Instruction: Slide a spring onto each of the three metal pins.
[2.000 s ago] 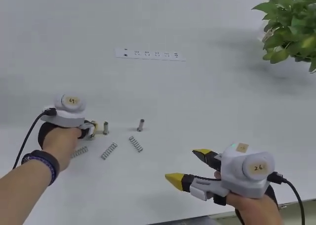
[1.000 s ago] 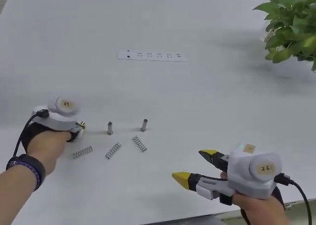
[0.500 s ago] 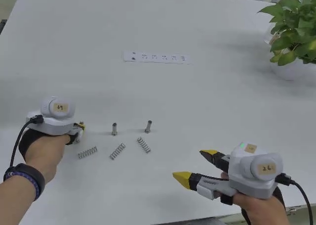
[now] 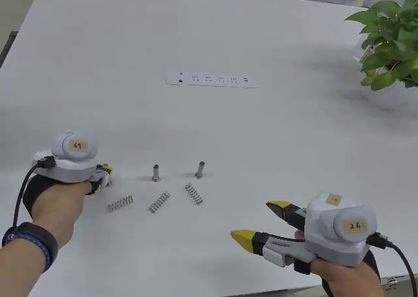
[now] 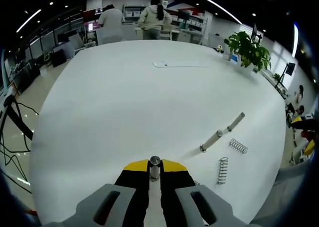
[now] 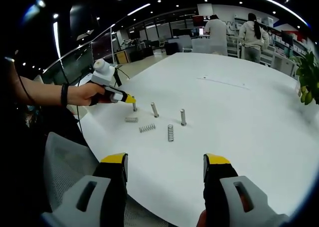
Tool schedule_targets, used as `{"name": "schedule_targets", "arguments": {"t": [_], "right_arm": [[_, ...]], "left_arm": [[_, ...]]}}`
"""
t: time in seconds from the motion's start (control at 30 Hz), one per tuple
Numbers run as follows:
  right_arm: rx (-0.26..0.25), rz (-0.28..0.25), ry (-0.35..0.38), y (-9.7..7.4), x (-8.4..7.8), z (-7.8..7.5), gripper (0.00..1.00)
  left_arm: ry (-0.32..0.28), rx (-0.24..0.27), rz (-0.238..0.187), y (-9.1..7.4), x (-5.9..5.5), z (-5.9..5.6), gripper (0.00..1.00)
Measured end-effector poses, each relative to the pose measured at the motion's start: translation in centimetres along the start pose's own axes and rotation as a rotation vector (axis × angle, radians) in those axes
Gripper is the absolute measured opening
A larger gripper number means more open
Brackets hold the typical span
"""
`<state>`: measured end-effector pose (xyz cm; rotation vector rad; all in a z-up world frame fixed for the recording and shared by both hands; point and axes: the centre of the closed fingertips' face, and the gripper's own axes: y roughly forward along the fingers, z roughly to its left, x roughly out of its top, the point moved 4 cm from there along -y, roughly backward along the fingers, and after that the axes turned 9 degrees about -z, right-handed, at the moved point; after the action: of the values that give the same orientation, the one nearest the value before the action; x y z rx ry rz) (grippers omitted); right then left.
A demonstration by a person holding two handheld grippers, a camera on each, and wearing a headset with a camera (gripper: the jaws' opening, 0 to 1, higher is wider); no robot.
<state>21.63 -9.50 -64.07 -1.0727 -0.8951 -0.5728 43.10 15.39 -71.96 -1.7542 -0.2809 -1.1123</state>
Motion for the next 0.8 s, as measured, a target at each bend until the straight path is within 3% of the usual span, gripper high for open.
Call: {"name": "schedule_targets", "arguments": {"t": [0.8], "right_arm": [[-0.005,0.007,0.008,-0.09,-0.41,0.08,0.6]], "left_arm": [[0.014,0.019,-0.029,0.3,0.68,0.66,0.0]]}}
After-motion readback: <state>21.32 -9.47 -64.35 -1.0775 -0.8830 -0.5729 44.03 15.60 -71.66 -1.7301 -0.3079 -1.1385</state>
